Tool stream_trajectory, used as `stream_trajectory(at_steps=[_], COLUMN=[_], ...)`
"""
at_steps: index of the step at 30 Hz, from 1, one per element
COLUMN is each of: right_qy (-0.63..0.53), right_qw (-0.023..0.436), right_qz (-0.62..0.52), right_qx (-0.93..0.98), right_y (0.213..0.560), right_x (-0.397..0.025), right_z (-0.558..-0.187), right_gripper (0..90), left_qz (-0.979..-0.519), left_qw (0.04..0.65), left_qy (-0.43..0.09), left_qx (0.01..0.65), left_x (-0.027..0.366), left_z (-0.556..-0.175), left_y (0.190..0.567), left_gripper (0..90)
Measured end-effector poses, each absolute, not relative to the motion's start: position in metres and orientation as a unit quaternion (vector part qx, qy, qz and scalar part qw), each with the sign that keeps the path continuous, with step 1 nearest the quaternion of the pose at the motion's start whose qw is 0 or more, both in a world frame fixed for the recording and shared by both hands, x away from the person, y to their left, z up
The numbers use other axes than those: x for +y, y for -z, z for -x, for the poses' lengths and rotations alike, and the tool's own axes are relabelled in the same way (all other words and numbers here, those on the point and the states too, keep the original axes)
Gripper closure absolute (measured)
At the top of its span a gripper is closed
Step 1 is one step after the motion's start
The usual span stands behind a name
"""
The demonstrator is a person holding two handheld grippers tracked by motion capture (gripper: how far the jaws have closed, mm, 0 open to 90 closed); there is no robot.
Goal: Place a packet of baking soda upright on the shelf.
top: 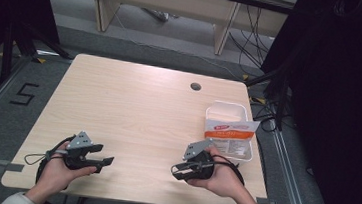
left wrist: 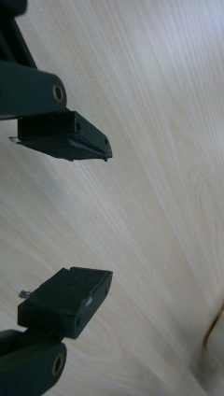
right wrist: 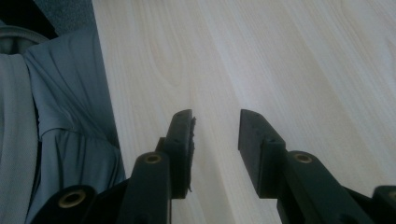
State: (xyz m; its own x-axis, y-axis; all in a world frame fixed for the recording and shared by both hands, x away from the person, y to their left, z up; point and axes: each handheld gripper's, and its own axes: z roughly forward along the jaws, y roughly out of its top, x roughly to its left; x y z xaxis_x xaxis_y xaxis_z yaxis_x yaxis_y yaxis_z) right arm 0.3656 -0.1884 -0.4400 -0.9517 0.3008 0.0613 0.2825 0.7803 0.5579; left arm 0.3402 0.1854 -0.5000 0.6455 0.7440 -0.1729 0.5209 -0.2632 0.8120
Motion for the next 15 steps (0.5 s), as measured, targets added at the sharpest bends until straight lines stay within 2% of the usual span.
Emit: stream_trajectory(at_steps=[11,15], right_qy=[-0.323,-0.320], right_qw=[0.042,0.021], right_qz=[-0.186,-0.186], right_qx=[0.927,0.929], right_y=[0.455,0.457], right_x=[-0.194,-0.194], right_z=[-0.356,-0.355], right_gripper=[63.9,64.6], left_qz=[-0.786,-0.786], left_qw=[0.458,0.459], left_qy=[-0.118,-0.118], left_qx=[0.398,0.397], left_x=[0.183,0.182], left_z=[-0.339,-0.339], left_y=[0.500,0.500], left_gripper=[33.9,33.8])
